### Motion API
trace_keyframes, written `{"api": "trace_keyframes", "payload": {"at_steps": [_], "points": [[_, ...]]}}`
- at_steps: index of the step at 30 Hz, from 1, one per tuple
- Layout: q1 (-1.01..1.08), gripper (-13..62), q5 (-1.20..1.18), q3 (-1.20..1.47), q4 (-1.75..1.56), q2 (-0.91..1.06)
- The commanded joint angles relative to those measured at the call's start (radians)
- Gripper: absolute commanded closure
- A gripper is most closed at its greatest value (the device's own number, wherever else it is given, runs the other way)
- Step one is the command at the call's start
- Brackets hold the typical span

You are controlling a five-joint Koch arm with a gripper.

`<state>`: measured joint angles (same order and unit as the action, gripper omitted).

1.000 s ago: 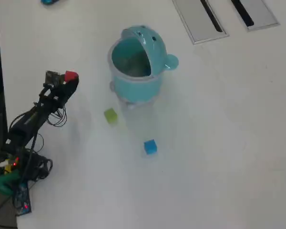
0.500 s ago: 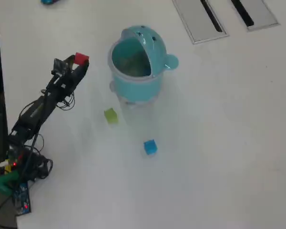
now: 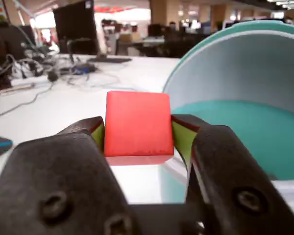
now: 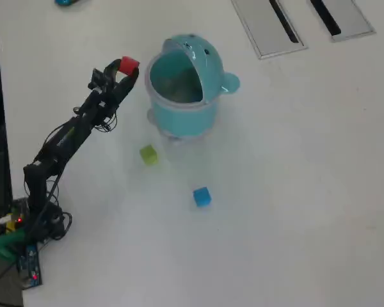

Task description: Grasp RGB lego blocks and put them in the bin one by one.

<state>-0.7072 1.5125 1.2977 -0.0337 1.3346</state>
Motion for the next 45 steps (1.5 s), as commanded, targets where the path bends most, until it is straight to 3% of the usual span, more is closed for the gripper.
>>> {"api": "trace_keyframes", "payload": {"at_steps": [1, 32, 45], "points": [[0.015, 36.7, -0.014, -0.104, -0.071, 0.012], [0.187, 36.5, -0.115, -0.554, -0.064, -0.308], [0.235, 30.8, -0.12, -0.68, -0.058, -0.43]]}}
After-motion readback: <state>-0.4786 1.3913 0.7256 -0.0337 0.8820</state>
